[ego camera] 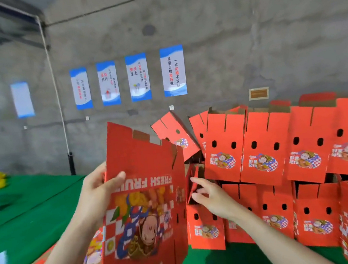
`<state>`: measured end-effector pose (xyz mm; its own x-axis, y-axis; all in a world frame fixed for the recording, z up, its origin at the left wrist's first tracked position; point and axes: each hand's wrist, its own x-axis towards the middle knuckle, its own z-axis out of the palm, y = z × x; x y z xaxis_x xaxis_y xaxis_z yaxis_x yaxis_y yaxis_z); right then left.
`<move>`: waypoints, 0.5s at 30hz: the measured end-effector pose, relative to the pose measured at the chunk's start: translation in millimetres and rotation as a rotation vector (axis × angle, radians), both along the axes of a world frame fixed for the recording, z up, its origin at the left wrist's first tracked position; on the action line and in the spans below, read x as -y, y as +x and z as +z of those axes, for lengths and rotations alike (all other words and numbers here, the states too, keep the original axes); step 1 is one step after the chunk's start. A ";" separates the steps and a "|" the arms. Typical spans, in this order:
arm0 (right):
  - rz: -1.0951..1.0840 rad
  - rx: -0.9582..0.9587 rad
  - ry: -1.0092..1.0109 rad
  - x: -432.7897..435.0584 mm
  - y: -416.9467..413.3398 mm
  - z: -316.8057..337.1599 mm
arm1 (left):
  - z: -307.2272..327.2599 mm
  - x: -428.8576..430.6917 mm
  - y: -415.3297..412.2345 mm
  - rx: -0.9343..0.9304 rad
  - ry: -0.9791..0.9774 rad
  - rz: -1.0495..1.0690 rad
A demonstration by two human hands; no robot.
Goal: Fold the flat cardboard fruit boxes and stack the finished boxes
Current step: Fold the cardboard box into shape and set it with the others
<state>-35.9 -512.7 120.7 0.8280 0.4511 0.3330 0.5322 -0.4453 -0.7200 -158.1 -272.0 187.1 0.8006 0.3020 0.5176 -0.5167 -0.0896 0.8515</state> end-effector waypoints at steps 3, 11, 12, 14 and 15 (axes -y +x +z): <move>-0.007 0.017 0.007 -7.1 8.7 20.4 | 4.6 -18.5 -5.0 0.003 0.029 -0.092; -0.041 0.110 0.057 -19.7 16.0 51.3 | 23.0 -45.7 -18.5 0.013 -0.047 -0.311; -0.073 0.136 0.117 -18.7 15.1 55.0 | 24.2 -47.1 -17.4 0.023 -0.059 -0.329; -0.119 0.149 0.250 -13.0 12.6 62.0 | 23.2 -48.3 -12.5 0.044 -0.087 -0.360; -0.125 0.137 0.286 -8.1 11.5 65.6 | 21.1 -48.1 -7.9 0.049 -0.103 -0.373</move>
